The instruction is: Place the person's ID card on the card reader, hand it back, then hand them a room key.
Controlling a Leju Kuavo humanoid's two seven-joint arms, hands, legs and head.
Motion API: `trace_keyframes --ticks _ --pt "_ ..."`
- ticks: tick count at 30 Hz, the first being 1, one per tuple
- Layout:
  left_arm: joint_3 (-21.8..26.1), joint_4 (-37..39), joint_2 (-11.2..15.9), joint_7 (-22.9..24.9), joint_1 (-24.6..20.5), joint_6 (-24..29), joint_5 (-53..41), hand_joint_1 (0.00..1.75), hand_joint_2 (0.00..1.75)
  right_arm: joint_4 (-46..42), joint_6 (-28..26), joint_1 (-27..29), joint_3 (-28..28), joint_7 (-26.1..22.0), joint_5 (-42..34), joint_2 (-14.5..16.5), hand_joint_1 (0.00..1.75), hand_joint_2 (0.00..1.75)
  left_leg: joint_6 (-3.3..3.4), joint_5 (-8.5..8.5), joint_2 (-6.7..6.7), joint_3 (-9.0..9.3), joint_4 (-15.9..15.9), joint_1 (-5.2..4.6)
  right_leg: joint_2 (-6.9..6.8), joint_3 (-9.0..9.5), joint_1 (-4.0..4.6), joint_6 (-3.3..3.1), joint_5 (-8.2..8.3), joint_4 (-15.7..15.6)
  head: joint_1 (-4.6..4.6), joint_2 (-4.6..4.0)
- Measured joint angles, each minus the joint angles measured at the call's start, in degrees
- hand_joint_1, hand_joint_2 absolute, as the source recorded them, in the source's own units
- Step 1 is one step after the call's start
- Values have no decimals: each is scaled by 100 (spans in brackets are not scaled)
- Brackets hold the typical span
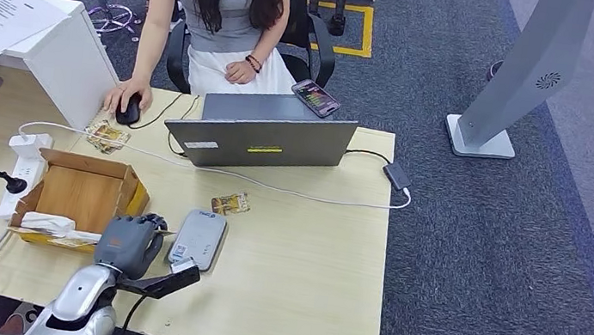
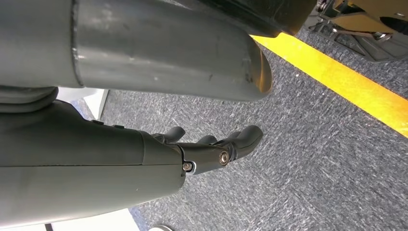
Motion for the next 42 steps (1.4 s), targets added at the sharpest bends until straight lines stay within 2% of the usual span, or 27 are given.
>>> trace_keyframes --ticks 5,10,15,20,25,31,32,35,36,42 --pt "51 -579 262 -71 -282 424 140 175 175 0 -15 -1 -24 -21 32 2 0 0 -1 2 -1 -1 0 1 -1 -1 1 0 0 1 2 0" --pt "228 -1002 638 -16 -895 341 137 175 175 0 -17 -1 -70 -43 72 2 0 0 -4 6 0 1 0 2 0 0 2 -1 3 4 0 0" --pt "399 -1021 1001 41 -1592 247 24 175 175 0 -35 -6 -129 -64 105 2 0 0 -7 9 0 0 0 3 0 0 2 0 4 6 1 0" --pt "515 -758 1267 147 -2202 267 -153 175 175 -1 -50 -11 -156 -62 137 2 0 0 -7 9 0 0 0 3 1 -1 2 2 5 6 1 0" --pt "582 -15 1451 312 -2866 385 -373 175 175 -2 -61 -23 -180 -63 198 2 0 0 -9 11 0 0 0 3 1 -2 2 2 6 6 1 0" --pt "590 649 1533 331 -3367 468 -445 175 175 -2 -61 -45 -226 -62 214 2 0 0 -10 11 -1 0 0 3 1 -1 2 2 6 6 1 0" --pt "590 722 1531 331 -3409 466 -446 152 175 -2 -60 -46 -234 -61 214 2 0 0 -10 11 -1 0 0 3 2 -1 2 2 6 6 1 0" --pt "590 894 1517 329 -3505 460 -437 21 175 -2 -58 -50 -256 -27 209 2 0 0 -10 11 0 0 0 3 2 -1 1 2 7 6 1 0" --pt "590 938 1512 328 -3523 462 -436 0 175 -2 -57 -52 -261 -8 207 2 0 0 -10 11 0 0 0 2 3 -1 1 2 7 6 1 0" --pt "590 1138 1473 267 -3520 577 -407 0 175 -2 -22 -60 -298 69 199 2 0 0 -10 11 1 -1 0 3 4 -3 1 3 6 5 1 0"
